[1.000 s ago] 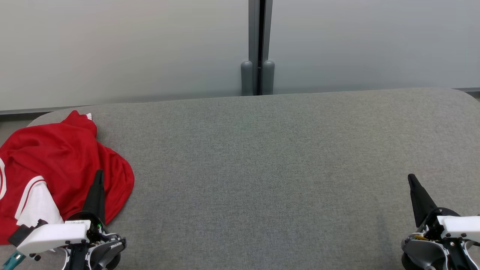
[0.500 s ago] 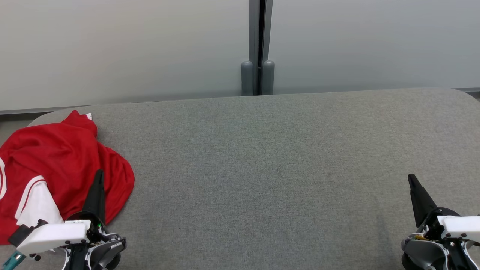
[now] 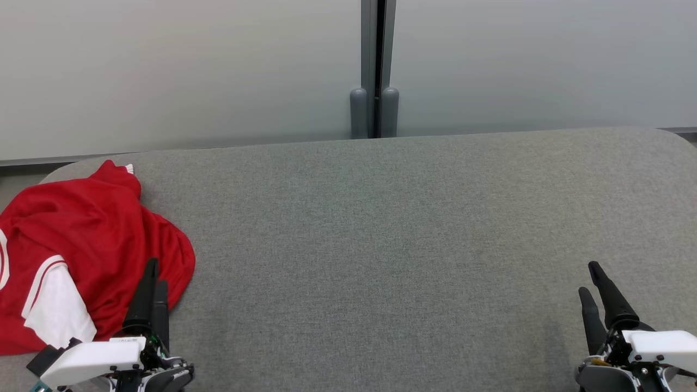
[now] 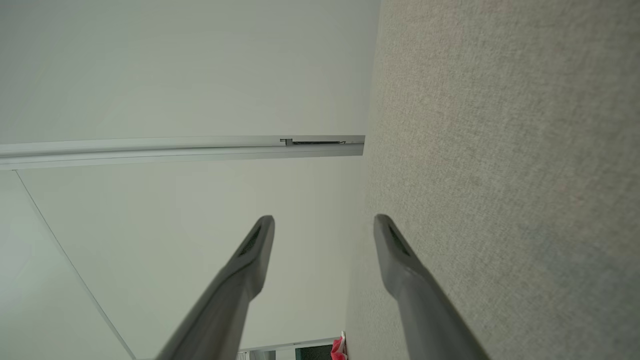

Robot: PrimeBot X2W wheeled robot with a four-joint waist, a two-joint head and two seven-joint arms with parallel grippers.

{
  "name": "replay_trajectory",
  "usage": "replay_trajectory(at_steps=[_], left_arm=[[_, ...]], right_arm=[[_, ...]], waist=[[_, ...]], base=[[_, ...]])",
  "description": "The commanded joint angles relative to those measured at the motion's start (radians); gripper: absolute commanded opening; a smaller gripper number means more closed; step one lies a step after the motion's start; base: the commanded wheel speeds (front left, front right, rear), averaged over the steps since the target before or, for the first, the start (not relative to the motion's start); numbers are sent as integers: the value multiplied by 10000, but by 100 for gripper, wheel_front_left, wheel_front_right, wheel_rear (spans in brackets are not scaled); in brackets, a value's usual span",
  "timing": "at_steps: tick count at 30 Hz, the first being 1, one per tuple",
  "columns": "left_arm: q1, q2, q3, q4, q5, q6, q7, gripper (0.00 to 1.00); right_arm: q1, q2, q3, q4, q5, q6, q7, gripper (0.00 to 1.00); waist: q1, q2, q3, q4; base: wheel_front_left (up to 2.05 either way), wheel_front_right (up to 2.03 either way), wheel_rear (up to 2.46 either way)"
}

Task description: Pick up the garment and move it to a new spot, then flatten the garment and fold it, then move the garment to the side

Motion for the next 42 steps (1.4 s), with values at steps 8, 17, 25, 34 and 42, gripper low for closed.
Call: replay_trajectory(at_steps=[8, 17, 25, 34, 42], left_arm=[[-139, 81, -343, -264, 874, -2, -421, 100], [-15, 93, -502, -385, 2465, 36, -820, 100], [147, 104, -671, -448, 4751, 103, -1183, 100], [311, 118, -663, -374, 6647, 119, -1509, 100], [439, 150, -679, -192, 7892, 107, -1749, 100]], right_arm=[[-86, -109, 158, -413, -1344, 13, -445, 100], [20, -217, 401, -913, -3695, 14, -846, 100], [144, -390, 740, -1255, -5778, 16, -1211, 100], [244, -538, 906, -1301, -7605, 17, -1544, 100], [228, -623, 970, -1291, -8815, 18, -1781, 100]], waist=[[0, 0, 1, -1], [0, 0, -33, -3], [0, 0, -61, -32], [0, 0, -105, -88], [0, 0, -174, -150]], base=[[0, 0, 0], [0, 0, 0], [0, 0, 0], [0, 0, 0], [0, 0, 0]])
